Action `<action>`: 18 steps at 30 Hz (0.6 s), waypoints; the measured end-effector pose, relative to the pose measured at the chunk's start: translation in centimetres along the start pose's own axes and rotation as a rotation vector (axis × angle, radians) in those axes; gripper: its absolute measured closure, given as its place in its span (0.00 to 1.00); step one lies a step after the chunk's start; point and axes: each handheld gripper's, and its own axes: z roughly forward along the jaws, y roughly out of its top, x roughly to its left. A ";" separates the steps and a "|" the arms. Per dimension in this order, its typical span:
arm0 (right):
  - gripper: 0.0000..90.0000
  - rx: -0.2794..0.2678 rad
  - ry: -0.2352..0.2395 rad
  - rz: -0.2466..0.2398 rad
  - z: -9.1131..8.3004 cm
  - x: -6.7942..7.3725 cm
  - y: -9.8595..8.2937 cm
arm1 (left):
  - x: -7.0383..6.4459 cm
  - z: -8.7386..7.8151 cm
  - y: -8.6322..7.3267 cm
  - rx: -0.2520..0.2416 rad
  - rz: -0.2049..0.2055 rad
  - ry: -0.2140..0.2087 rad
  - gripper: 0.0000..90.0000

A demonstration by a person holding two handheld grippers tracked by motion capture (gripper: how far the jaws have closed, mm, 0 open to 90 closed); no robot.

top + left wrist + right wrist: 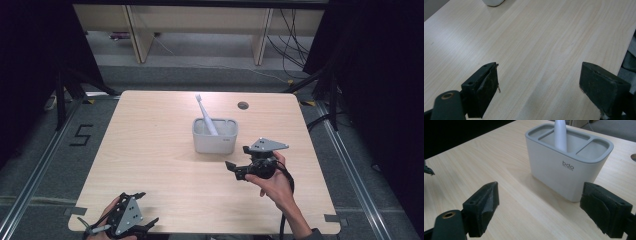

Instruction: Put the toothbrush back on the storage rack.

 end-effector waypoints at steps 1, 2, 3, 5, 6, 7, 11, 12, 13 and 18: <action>0.18 -0.001 0.012 0.019 0.1 0.1 -0.2 | 0.0 0.1 -0.1 -0.002 -0.001 0.013 0.17; 0.18 0.005 0.003 0.009 0.0 0.0 -0.3 | 0.0 0.2 -0.1 0.001 0.000 0.010 0.17; 0.18 0.010 0.016 0.031 0.0 0.2 -0.6 | 0.0 0.2 0.0 0.011 0.011 -0.004 0.17; 0.18 0.013 0.009 0.025 -0.1 0.2 -0.9 | -0.1 0.2 0.0 0.002 0.003 -0.009 0.17; 0.18 -0.002 0.017 0.006 0.0 0.1 -1.0 | -0.1 0.2 -0.1 0.006 0.008 -0.002 0.17; 0.18 0.006 0.021 0.018 0.1 0.2 -1.2 | 0.0 0.2 -0.1 0.016 0.018 -0.008 0.17; 0.18 0.009 0.030 0.014 0.1 0.4 -1.7 | -0.1 0.2 -0.1 -0.004 -0.012 -0.010 0.17; 0.18 0.018 0.022 0.027 0.0 0.6 -1.8 | 0.0 0.2 -0.1 0.008 0.007 -0.006 0.17; 0.18 0.018 0.022 0.027 0.0 0.6 -1.8 | 0.0 0.2 -0.1 0.008 0.007 -0.006 0.17; 0.18 0.028 0.034 0.000 0.5 0.5 -2.6 | 0.0 0.1 -0.1 0.002 -0.001 -0.009 0.17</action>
